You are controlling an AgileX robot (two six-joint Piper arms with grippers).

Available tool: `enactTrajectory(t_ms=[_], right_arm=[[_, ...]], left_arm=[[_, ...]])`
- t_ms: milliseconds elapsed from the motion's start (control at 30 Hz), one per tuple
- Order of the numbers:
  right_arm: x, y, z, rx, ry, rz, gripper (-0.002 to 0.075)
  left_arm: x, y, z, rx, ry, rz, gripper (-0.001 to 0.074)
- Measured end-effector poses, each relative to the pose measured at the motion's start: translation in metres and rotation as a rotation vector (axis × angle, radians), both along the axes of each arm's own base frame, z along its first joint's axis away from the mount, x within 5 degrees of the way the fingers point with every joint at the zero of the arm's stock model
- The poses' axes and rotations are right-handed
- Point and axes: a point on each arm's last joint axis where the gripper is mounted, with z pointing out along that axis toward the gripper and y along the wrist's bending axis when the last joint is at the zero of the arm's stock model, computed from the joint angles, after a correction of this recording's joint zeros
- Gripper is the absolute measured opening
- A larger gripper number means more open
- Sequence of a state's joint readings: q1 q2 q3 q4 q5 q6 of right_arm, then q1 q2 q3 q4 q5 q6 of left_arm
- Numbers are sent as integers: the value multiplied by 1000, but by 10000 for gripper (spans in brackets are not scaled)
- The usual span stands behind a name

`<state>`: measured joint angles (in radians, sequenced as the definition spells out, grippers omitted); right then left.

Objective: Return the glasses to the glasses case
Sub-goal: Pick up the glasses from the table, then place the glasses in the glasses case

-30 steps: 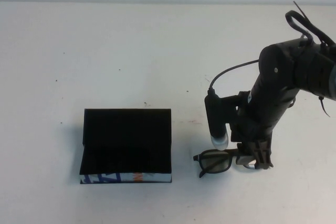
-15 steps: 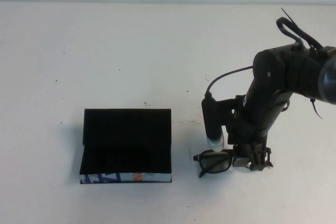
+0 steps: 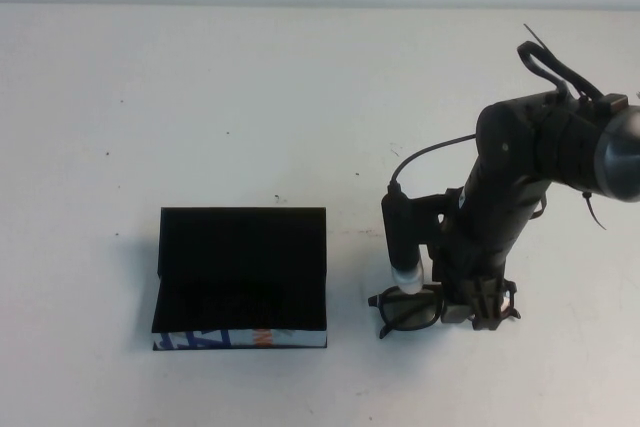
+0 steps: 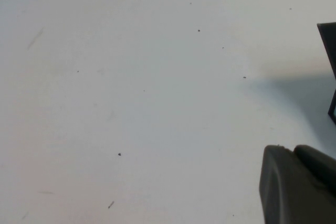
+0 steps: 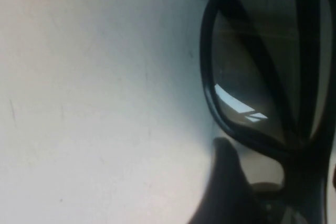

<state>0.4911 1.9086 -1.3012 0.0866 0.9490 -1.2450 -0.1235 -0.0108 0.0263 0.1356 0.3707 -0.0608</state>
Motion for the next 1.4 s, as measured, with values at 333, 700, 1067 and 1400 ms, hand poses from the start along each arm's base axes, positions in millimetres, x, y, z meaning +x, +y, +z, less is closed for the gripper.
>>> enactTrajectory(t_ms=[333, 700, 1067, 1400], right_arm=[[-1, -1, -2, -12, 19, 6, 264], [-20, 2, 20, -33, 70, -1, 61], [-44, 86, 95, 62, -37, 47, 61], [-28, 169, 64, 107, -33, 98, 61]], left_arm=[[0, 0, 0, 0, 0, 0, -1], [0, 0, 0, 0, 0, 0, -1], [0, 0, 0, 0, 0, 0, -1], [0, 0, 0, 0, 0, 0, -1]])
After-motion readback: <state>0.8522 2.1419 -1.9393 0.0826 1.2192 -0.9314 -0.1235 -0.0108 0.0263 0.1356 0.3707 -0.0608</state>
